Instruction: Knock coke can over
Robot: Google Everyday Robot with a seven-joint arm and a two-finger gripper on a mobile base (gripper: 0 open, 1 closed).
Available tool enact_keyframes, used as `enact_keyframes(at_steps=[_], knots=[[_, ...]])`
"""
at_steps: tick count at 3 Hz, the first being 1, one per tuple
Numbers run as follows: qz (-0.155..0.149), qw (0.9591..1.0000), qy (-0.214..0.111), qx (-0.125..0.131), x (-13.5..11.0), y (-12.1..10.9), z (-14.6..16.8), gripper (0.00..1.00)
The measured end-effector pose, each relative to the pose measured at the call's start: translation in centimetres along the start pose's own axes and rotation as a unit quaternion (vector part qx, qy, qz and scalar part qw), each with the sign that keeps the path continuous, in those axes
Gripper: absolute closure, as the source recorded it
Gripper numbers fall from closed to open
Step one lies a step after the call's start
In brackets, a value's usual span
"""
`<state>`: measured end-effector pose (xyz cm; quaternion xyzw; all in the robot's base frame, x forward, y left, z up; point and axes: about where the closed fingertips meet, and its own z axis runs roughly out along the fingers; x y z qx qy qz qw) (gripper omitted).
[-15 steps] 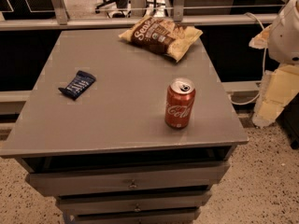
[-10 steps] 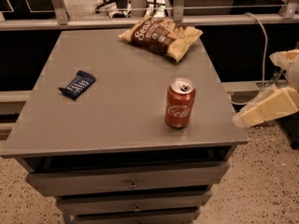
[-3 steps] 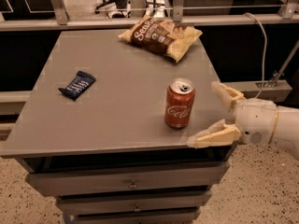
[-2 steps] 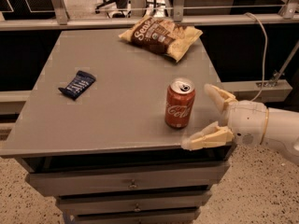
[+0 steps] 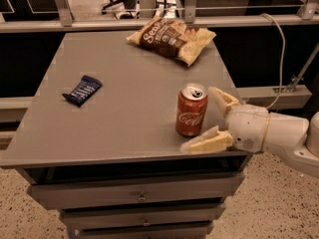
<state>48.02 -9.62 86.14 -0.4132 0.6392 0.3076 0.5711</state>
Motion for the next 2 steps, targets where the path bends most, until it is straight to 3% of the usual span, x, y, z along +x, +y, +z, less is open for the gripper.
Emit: enact_keyframes(at_steps=[1,2], knots=[[-0.006,1.0,-0.006,0.002,-0.3,-0.3,1.4,0.01],[-0.009,0.9998,-0.015,0.0,-0.8,-0.5,2.5,0.19]])
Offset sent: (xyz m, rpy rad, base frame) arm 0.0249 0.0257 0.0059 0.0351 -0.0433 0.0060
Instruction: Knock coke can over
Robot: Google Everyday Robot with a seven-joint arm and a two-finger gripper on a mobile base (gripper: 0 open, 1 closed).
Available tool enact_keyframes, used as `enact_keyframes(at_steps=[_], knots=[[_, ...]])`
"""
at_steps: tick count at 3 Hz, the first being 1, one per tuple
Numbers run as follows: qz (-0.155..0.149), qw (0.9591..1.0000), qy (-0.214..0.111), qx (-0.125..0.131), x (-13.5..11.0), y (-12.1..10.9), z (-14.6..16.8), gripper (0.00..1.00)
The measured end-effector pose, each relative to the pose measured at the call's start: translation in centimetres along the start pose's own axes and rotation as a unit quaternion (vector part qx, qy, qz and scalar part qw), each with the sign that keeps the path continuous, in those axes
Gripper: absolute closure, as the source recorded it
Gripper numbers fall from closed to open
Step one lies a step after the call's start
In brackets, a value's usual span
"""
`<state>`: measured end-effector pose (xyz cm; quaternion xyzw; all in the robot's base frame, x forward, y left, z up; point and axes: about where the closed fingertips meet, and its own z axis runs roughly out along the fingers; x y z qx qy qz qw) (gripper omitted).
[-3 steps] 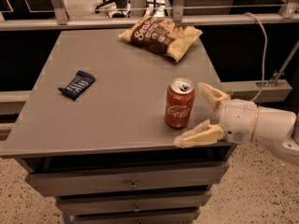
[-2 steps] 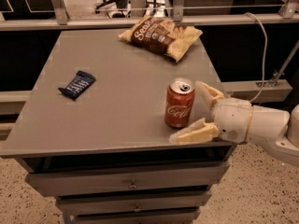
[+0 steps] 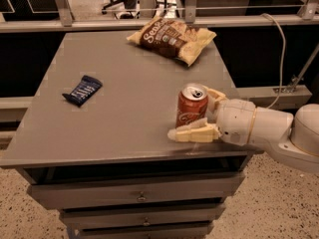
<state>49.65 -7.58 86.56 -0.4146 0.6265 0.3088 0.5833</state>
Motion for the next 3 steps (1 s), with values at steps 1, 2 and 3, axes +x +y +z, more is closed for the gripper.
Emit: enact_keyframes(at_steps=[1,2,3], knots=[[-0.002,1.0,-0.005,-0.002,-0.4,-0.2,0.5,0.42],[-0.021,0.9997,-0.005,-0.007,-1.7,-0.8,0.9,0.65],[-0.084,0.9953,-0.019,-0.044,-4.4,-1.9,2.5,0.88]])
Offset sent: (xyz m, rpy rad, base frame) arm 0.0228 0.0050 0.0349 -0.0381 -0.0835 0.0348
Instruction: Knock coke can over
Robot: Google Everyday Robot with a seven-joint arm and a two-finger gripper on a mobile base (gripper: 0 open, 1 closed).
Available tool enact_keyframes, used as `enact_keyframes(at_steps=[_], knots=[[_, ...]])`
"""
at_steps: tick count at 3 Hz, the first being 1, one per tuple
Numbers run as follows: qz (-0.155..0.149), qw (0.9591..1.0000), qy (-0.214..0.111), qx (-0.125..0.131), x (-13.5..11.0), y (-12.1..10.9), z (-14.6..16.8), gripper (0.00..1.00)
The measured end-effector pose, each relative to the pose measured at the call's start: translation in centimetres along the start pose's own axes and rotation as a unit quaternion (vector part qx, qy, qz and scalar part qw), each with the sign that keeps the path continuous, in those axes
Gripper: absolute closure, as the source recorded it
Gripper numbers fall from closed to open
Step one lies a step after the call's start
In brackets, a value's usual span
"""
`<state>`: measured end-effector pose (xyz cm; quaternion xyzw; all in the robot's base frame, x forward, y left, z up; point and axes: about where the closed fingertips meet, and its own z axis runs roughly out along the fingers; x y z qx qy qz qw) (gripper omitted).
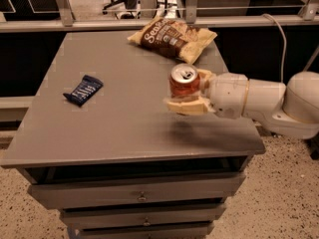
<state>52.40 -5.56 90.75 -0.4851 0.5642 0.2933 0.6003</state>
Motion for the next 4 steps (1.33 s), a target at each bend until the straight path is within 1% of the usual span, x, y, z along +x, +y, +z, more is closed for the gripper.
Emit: enact_keyframes(at_steps=[1,2,3,4], knots=[[-0.116,0.9913,-0.011,-0.062,-3.9,-2.0,2.5,1.0],[-0.264,0.9562,0.003,-0.125,-6.8,-4.1,4.6,1.0],[-0.359,0.9213,0.037,-0.145,-7.7,-4.8,5.6,1.0],[-0.429,0.8848,0.083,-0.162,-6.9,-4.9,6.4,1.0]])
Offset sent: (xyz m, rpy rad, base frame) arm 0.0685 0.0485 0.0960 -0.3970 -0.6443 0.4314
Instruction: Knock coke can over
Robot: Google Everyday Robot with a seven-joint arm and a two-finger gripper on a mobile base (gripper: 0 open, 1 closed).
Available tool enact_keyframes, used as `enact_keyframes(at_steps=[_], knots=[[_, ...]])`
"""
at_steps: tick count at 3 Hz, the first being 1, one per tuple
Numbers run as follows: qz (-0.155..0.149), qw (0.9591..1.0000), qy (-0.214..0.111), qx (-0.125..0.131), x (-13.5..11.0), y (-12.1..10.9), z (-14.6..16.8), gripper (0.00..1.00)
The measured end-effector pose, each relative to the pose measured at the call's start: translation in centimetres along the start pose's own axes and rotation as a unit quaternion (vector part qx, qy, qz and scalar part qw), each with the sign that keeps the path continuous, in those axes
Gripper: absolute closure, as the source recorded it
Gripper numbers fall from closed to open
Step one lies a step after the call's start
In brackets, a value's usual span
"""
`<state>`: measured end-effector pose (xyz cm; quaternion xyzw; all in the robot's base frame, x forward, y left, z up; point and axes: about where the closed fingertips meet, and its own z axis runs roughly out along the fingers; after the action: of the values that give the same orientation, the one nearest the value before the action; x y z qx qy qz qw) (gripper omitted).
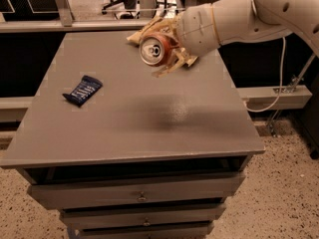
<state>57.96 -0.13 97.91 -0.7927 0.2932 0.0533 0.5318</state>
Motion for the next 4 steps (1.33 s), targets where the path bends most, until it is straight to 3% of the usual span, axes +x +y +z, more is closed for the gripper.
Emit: enact_keyframes(at_steps=[1,2,3,4], knots=[[-0.061,0.9957,0.037,-0.06,1.1,2.3,1.1,1.0],[-0.103,0.9859,0.055,-0.119,2.1,5.0,1.5,1.0],[-0.145,0.9705,0.06,-0.183,3.2,7.6,1.9,1.0],[-0.161,0.9623,0.064,-0.21,3.9,8.3,1.8,1.0]])
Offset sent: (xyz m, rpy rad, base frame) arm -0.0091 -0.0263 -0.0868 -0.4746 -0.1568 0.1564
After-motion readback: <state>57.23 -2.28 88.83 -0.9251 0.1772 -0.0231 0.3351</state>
